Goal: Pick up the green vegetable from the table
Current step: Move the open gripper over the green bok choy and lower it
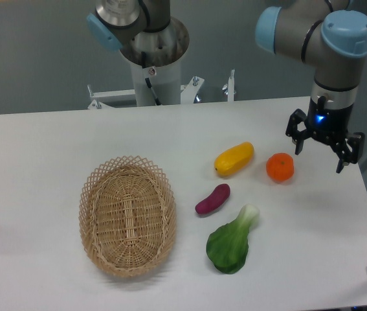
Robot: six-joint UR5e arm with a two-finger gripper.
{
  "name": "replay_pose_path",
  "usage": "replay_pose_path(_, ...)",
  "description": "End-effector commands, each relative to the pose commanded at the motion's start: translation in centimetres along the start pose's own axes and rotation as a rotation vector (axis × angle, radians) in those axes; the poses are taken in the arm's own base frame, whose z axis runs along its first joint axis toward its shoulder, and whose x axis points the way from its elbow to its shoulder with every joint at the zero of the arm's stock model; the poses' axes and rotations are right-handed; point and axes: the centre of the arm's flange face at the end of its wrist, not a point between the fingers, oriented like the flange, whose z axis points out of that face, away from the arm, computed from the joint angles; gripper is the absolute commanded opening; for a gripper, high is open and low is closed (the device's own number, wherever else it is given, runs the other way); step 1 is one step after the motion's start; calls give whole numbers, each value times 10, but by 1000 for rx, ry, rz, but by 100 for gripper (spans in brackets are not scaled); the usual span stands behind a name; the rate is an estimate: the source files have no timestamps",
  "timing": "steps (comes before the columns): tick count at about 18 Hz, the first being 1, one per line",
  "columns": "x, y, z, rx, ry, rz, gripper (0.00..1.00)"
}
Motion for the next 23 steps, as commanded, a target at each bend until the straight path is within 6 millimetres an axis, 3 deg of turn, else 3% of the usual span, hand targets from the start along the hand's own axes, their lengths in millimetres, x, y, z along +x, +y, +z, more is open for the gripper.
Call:
replay_pose_path(8,6,-6,13,2,26,-18,100)
replay_pose_path(13,11,-32,32,11,16,-54,100)
replay_pose_path(17,22,-68,70,18,48,-120,100)
replay_pose_path(19,32,-92,99,27,50,-135,100)
replay_pose_path(23,53,-102,140,-17,103,-106,100)
